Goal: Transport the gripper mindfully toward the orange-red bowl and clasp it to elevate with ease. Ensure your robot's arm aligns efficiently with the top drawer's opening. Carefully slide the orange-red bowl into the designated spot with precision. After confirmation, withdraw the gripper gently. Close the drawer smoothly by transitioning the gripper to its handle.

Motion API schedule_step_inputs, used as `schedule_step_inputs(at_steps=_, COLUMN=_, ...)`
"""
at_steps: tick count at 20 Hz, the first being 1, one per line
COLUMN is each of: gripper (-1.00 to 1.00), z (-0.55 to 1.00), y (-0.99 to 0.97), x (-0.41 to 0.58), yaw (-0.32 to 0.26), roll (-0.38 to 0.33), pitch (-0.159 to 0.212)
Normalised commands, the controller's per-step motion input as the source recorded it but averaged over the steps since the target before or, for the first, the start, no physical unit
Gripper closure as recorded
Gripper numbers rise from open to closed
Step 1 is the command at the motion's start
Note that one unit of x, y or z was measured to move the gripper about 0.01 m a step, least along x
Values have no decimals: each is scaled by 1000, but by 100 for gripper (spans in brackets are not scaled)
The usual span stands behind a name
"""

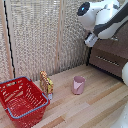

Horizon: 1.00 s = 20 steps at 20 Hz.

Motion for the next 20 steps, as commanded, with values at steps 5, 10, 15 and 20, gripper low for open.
schedule_step_inputs(at_steps=5, gripper=100, z=458, y=-715, x=374, yaw=97, roll=40, pitch=0)
schedule_step_inputs(at_steps=10, gripper=100, z=474, y=-859, x=117, yaw=105, roll=49, pitch=4)
schedule_step_inputs(at_steps=15, gripper=100, z=625, y=-870, x=0, yaw=101, roll=46, pitch=31)
schedule_step_inputs(at_steps=20, gripper=100, z=687, y=-871, x=0, yaw=97, roll=50, pitch=11)
